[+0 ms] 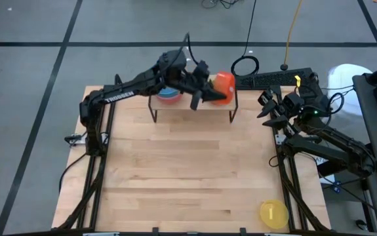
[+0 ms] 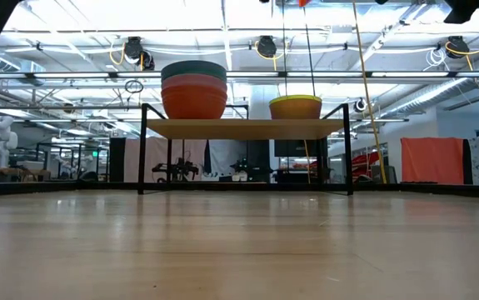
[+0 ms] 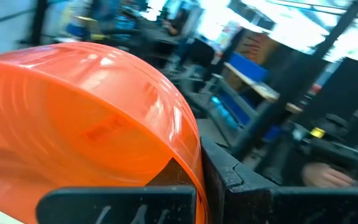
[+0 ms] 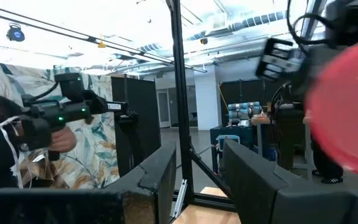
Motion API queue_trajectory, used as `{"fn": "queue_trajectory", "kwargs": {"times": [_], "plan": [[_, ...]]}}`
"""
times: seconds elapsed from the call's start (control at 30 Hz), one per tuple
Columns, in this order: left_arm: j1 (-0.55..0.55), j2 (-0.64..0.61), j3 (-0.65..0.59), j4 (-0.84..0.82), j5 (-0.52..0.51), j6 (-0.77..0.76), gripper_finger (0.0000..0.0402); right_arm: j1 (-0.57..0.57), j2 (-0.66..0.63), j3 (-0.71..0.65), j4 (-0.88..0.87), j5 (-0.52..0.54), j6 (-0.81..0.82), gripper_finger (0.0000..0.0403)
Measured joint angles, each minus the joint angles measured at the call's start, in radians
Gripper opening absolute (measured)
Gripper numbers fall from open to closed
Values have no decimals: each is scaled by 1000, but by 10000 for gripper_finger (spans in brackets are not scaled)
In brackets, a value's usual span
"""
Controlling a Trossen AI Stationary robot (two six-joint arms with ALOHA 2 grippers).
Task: Place and stack bowls onto a shelf
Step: Stack the orange bowl on top of the green bowl on the shelf
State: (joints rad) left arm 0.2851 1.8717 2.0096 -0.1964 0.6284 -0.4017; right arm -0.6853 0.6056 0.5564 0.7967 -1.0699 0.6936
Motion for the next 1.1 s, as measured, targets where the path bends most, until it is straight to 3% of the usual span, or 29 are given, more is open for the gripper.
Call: {"fn": "queue_trajectory", "kwargs": {"times": [0.43, 0.77, 0.87, 1.1], "plan": [[129, 0, 3, -114, -38, 35, 3, 0, 0, 0, 0, 1, -1, 125], [209, 1, 206, -422, -104, 240, 3, 0, 0, 1, 0, 28, -12, 125], [221, -3, 235, -487, -116, 276, 3, 0, 0, 1, 0, 30, -28, 125], [182, 1, 241, -737, -247, 391, 3, 0, 0, 2, -31, 115, -58, 125]]}}
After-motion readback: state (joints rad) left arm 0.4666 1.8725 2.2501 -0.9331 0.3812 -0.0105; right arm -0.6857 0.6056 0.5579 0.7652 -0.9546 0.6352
